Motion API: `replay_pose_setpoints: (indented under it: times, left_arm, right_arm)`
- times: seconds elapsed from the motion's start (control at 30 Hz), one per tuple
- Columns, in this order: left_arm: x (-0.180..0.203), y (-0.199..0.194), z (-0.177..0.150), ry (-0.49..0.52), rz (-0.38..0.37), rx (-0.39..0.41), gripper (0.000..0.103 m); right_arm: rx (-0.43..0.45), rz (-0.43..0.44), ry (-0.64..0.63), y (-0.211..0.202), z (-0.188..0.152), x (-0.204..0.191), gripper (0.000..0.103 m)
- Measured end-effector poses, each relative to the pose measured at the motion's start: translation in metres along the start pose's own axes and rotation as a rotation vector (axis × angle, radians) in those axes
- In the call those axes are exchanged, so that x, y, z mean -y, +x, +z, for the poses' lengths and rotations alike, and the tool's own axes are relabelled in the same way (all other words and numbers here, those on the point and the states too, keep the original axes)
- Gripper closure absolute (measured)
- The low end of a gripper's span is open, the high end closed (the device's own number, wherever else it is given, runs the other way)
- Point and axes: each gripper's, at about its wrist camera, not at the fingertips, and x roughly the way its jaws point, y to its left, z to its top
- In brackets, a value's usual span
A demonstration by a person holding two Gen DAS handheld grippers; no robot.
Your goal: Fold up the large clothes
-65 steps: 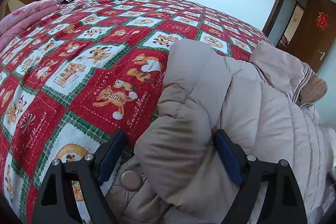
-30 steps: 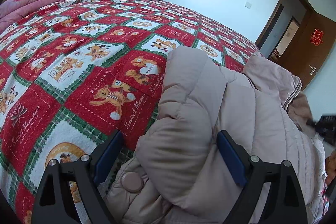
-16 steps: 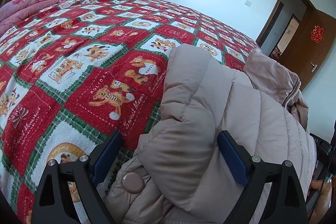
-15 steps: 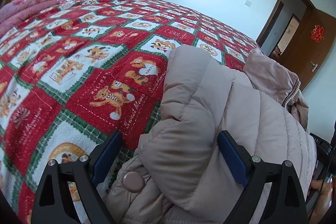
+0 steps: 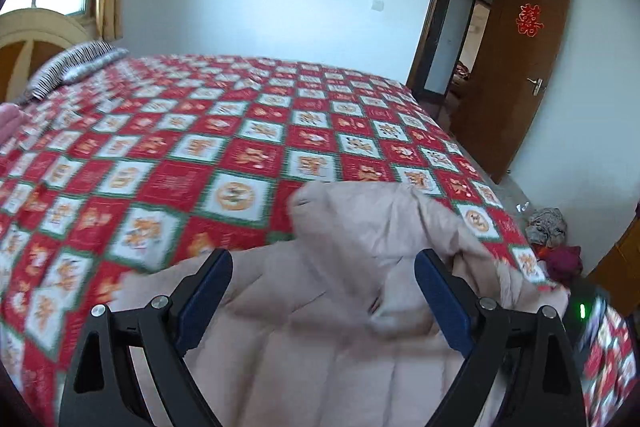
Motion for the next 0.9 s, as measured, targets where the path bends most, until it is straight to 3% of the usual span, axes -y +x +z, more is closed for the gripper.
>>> replay_pose_setpoints:
  times: [0.07, 0.17, 0.2, 0.27, 0.3, 0.37, 0.43, 0.57, 0.8, 0.9]
  left_arm:
    - [0.007, 0.022, 0.003, -0.022, -0.014, -0.022, 0.010]
    - [0.009, 0.046, -0.009, -0.029, 0.043, -0.075, 0.014]
    - [0.005, 0.055, -0.017, -0.026, 0.078, -0.100, 0.020]
    - [-0.005, 0.067, -0.030, -0.042, 0.128, -0.157, 0.053]
    - [-0.017, 0.072, -0.038, -0.079, 0.141, -0.194, 0.060]
    - [-0.037, 0.074, -0.049, -0.167, 0.091, -0.194, 0.072]
    - [-0.043, 0.069, -0.057, -0.177, 0.076, -0.172, 0.076]
    - [-0.036, 0.063, -0.069, -0.145, 0.117, -0.126, 0.079]
    - [-0.035, 0.075, -0.067, -0.125, 0.160, -0.133, 0.078]
    - [-0.040, 0.075, -0.067, -0.140, 0.142, -0.126, 0.078]
  right_arm:
    - [0.001, 0.002, 0.001, 0.000, 0.000, 0.001, 0.086]
    - [0.000, 0.007, 0.005, 0.000, 0.000, 0.001, 0.086]
    - [0.000, 0.008, 0.006, 0.000, 0.000, 0.001, 0.086]
    - [0.000, 0.007, 0.006, 0.000, 0.000, 0.001, 0.086]
    - [0.000, 0.006, 0.005, 0.000, 0.000, 0.001, 0.086]
    - [0.000, 0.005, 0.004, 0.000, 0.000, 0.001, 0.086]
    - [-0.002, 0.002, 0.000, 0.001, 0.001, 0.000, 0.086]
    - [-0.002, -0.007, -0.010, 0.001, 0.001, -0.001, 0.085]
    - [-0.007, -0.028, -0.026, 0.001, 0.001, -0.005, 0.084]
    - [-0.025, -0.020, -0.019, -0.004, 0.002, -0.004, 0.080]
